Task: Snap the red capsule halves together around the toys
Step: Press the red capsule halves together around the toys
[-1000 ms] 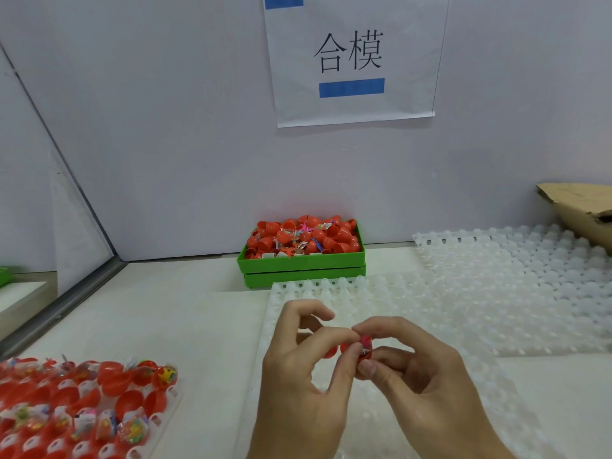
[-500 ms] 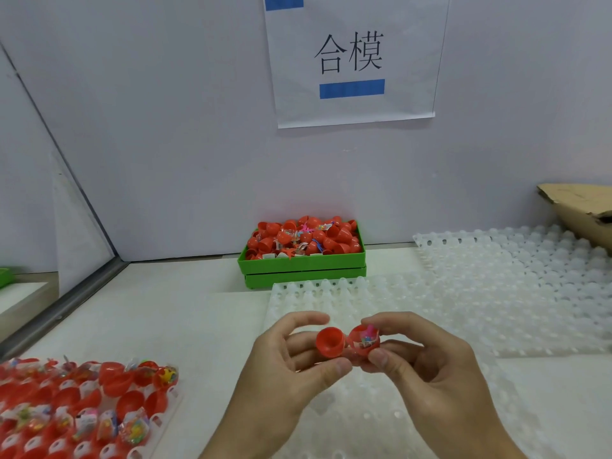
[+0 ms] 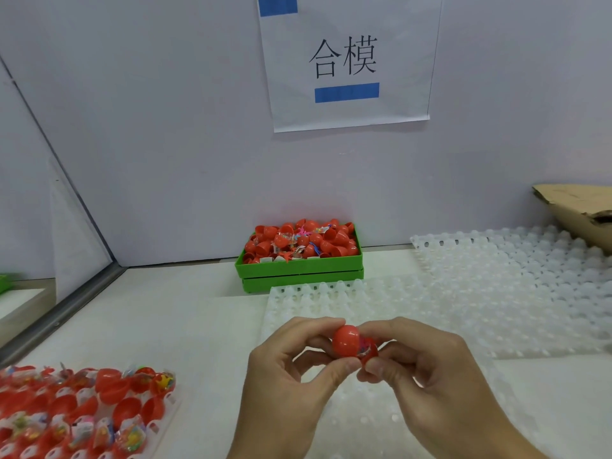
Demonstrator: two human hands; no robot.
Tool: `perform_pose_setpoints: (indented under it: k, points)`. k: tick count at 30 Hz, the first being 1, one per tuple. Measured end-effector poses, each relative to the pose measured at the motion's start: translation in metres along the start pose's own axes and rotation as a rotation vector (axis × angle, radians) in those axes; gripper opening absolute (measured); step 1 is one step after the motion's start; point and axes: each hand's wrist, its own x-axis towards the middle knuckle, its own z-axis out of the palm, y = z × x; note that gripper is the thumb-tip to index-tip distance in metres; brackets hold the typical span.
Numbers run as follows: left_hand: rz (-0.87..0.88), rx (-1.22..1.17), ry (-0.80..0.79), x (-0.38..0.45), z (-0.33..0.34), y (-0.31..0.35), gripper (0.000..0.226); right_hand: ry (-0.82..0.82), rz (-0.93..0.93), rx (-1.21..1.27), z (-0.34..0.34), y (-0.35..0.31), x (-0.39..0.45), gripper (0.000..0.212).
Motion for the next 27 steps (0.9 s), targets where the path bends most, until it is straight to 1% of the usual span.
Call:
perform_pose_setpoints:
  k: [5, 16, 20, 24, 27]
  points:
    - [0.004, 0.038, -0.008, -0.0018, 0.0022, -0.0003, 0.04, -0.046, 0.048, 0.036, -0.0044, 0.0004, 0.0016, 0.05]
    - [-0.023, 0.004, -0.017, -0.0023, 0.0021, 0.0002, 0.038, -0.053, 0.015, 0.051, -0.006, -0.0018, 0.0033, 0.036]
    - [-0.06, -0.077, -0.006, -0.0012, 0.0017, 0.0021, 0.038, -0.057, 0.009, 0.049, -0.0063, -0.0027, 0.0034, 0.036]
    - [-0.085, -0.156, -0.003, -0.0004, 0.0005, 0.0057, 0.037, -0.056, 0.004, 0.052, -0.0062, -0.0032, 0.0034, 0.043]
    - [-0.089, -0.162, 0.002, -0.0006, 0.0009, 0.0058, 0.038, -0.074, -0.011, 0.022, -0.0059, -0.0036, 0.0036, 0.041]
